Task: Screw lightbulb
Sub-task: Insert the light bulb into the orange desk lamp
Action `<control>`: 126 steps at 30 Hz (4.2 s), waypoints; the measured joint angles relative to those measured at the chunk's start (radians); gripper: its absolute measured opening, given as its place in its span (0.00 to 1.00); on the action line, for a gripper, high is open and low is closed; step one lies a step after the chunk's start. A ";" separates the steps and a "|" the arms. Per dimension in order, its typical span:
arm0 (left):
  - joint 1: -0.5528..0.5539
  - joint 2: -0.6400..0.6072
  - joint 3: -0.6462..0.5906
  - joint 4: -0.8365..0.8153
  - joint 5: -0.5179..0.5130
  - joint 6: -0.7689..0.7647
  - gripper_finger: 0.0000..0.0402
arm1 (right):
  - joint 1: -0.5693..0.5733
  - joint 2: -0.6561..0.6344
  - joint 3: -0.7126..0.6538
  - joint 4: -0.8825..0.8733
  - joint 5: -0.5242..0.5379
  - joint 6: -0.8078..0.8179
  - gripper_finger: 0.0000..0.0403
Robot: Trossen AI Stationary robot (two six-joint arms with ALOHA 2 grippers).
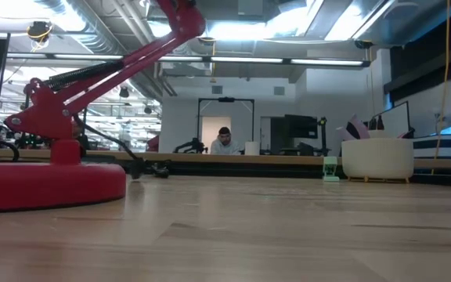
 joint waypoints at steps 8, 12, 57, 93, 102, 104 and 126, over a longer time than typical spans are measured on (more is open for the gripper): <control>0.030 -0.008 0.000 -0.003 0.004 -0.026 0.66 | 0.001 0.029 0.000 0.049 0.018 0.032 0.62; 0.054 -0.008 0.000 -0.007 0.009 -0.059 0.66 | 0.000 0.064 0.000 0.052 0.044 -0.070 0.62; 0.112 0.040 0.002 -0.032 0.015 -0.176 0.66 | -0.032 0.070 0.001 0.108 0.060 -0.130 0.62; 0.127 0.110 0.001 0.118 -0.042 0.131 0.66 | -0.040 0.079 0.000 0.121 -0.106 1.232 0.62; 0.126 0.110 0.002 0.121 -0.038 0.307 0.66 | -0.047 0.079 0.000 0.127 -0.142 1.638 0.62; 0.126 0.110 0.002 0.123 -0.038 0.361 0.66 | -0.047 0.079 0.000 0.127 -0.147 1.725 0.62; 0.111 0.109 0.002 0.114 -0.011 0.875 0.66 | -0.104 0.079 0.001 0.139 -0.202 2.707 0.64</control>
